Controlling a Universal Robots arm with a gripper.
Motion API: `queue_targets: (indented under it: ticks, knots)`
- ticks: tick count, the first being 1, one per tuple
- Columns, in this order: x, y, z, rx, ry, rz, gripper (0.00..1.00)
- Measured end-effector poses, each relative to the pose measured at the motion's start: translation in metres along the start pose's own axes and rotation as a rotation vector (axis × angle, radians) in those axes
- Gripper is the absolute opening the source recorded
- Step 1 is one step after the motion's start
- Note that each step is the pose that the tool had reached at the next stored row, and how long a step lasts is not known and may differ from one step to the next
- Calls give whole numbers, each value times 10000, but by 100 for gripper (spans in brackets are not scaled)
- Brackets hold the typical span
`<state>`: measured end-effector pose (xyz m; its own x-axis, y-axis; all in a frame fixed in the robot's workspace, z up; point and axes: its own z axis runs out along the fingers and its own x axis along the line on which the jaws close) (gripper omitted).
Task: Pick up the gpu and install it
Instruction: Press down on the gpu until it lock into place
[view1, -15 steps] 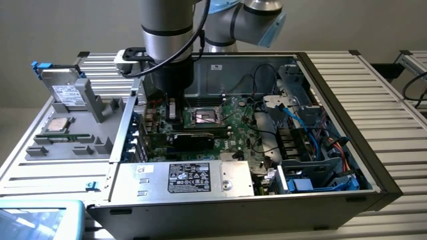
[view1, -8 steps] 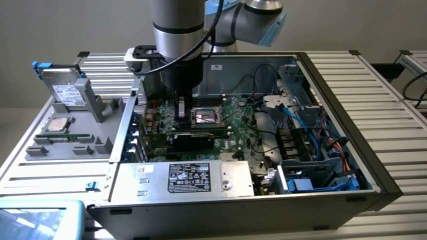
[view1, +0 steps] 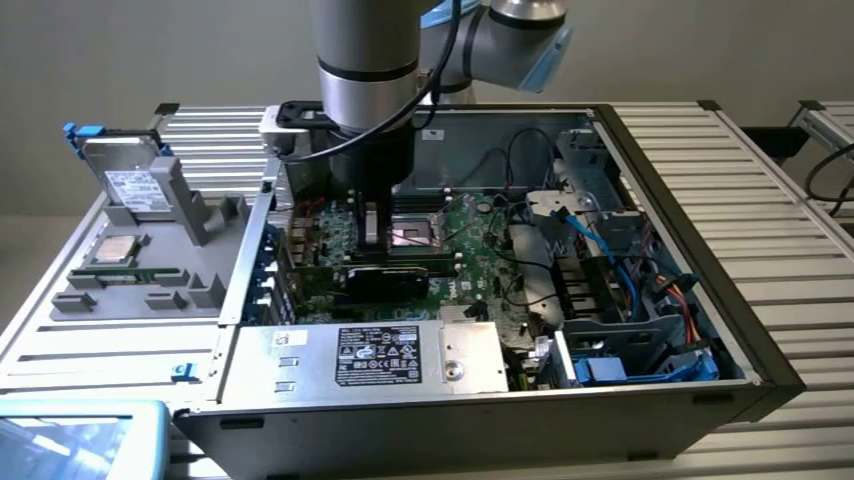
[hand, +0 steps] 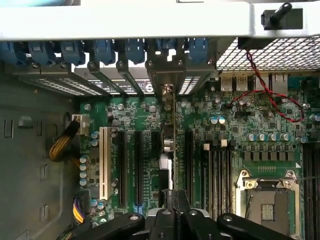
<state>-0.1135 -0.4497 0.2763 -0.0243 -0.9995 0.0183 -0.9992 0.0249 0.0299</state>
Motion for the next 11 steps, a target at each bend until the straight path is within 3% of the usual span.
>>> queue_targets:
  ticks: [8, 11]
  knots:
    - [5, -4, 130, -19, -64, -4, 12]
    - [0, -4, 82, -1, -120, -2, 12]
